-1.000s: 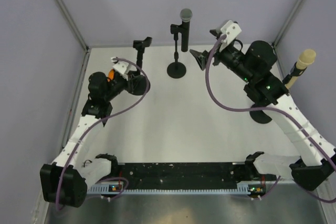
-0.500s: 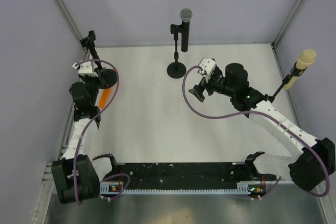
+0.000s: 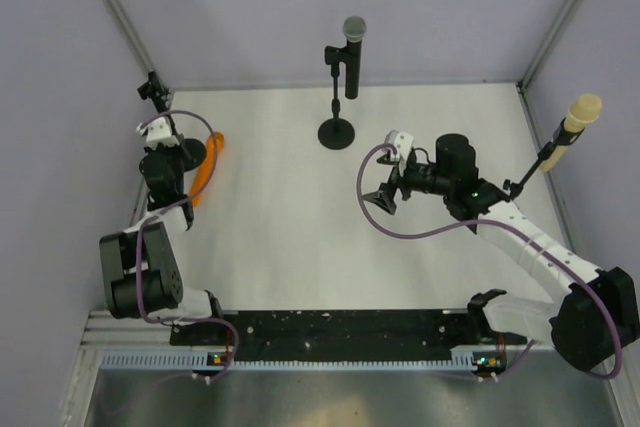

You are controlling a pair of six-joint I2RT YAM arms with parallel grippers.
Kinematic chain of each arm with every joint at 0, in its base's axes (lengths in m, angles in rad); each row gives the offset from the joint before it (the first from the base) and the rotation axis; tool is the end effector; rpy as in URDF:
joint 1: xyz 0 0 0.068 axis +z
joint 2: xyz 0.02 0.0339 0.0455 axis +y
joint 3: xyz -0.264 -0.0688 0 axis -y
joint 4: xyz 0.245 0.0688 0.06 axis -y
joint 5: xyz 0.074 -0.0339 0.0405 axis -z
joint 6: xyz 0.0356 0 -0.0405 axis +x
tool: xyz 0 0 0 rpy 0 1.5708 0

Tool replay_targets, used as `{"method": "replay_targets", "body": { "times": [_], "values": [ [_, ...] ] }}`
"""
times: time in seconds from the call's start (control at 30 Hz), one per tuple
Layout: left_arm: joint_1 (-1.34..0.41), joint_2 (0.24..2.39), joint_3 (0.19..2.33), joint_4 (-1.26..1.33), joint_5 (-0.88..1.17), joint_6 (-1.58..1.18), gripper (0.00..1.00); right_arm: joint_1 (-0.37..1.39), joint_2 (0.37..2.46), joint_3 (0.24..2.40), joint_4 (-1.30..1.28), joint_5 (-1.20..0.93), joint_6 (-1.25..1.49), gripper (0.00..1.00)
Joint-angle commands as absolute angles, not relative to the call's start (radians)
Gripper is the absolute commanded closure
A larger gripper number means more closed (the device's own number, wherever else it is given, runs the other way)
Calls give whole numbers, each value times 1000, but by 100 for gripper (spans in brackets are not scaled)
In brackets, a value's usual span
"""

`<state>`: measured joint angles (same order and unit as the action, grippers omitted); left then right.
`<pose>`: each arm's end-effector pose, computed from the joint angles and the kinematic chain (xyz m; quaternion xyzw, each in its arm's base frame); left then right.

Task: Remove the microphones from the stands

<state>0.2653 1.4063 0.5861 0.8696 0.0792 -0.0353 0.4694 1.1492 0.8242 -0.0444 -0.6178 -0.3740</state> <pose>0.2875 0.0752 0.2411 -0.0748 0.6854 0.0559 0.7221 0.2220 0.1357 0.2958 -0.4785 0.6467 0.2762 0.5259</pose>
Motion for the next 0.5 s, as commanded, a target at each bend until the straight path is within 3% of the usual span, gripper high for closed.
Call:
{"method": "replay_targets", "body": {
  "times": [0.0, 0.47],
  "values": [
    [301, 1482, 666, 1147, 49, -40, 100, 413, 1126, 824, 2, -761, -354, 1],
    [364, 1792, 742, 1385, 95, -25, 100, 302, 1126, 785, 28, -868, -336, 1]
  ]
}}
